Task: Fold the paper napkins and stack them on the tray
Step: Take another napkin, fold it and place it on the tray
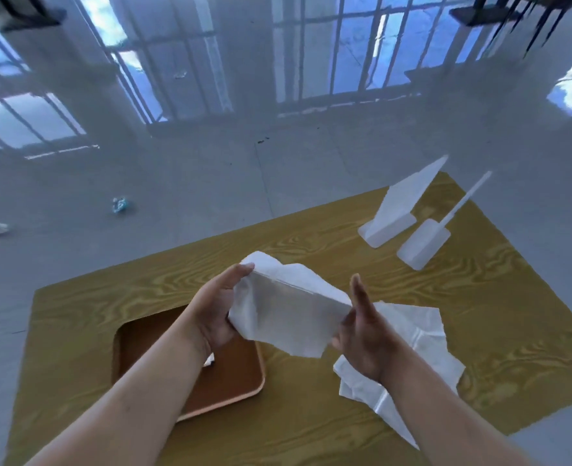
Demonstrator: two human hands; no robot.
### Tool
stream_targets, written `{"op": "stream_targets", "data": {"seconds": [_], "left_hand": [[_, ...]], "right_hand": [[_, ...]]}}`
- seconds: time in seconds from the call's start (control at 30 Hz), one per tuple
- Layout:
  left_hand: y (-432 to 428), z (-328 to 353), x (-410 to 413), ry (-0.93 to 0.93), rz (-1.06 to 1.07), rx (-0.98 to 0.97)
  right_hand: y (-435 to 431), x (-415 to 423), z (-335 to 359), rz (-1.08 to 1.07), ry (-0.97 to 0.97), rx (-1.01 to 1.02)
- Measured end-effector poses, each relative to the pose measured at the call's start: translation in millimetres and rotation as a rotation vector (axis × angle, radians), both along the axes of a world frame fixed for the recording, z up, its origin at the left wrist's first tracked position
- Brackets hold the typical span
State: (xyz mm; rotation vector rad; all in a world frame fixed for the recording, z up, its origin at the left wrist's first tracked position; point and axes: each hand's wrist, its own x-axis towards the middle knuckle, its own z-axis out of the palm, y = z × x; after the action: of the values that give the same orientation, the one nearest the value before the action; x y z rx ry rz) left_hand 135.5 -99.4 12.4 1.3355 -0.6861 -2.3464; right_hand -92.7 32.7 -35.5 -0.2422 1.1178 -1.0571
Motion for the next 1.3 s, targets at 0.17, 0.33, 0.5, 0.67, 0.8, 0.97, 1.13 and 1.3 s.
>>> {"op": "stream_targets", "data": {"seconds": [0.17,0.33,0.5,0.67,0.8,0.97,1.13,1.3], "left_hand": [[-8.7,5.9,73.4,-0.031,0.198,-0.099],[-7.5,12.3,116.1,-0.133,0.231,-0.269],[-10.2,17.7,145.8,-0.427,0.166,-0.507],[-11.0,27.7,161.3,-0.364,0.166,-0.459],[-13.3,31.2,155.1,-0.221,0.246,-0.279],[-12.5,28.5,153.9,-0.263,0.202,-0.334],[-13.3,28.5,157.7,-0.234,0.157,-0.42],[-18.0,28.8,153.1,-0.288,0.255,-0.45]], "right_hand": [[-42.6,48.8,30.9,0.215,0.027,-0.148],[-74.6,94.4,46.2,0.159,0.381,-0.156],[-86.2,116.1,59.5,0.197,0.697,-0.174],[-88.8,121.7,68.8,0.312,0.768,-0.215],[-90.9,124.3,74.3,0.371,0.668,-0.266],[-91.3,117.6,79.9,0.394,0.602,-0.277],[-93.8,107.2,81.5,0.322,0.77,-0.247],[-98.0,107.9,86.0,0.286,0.715,-0.303]]}}
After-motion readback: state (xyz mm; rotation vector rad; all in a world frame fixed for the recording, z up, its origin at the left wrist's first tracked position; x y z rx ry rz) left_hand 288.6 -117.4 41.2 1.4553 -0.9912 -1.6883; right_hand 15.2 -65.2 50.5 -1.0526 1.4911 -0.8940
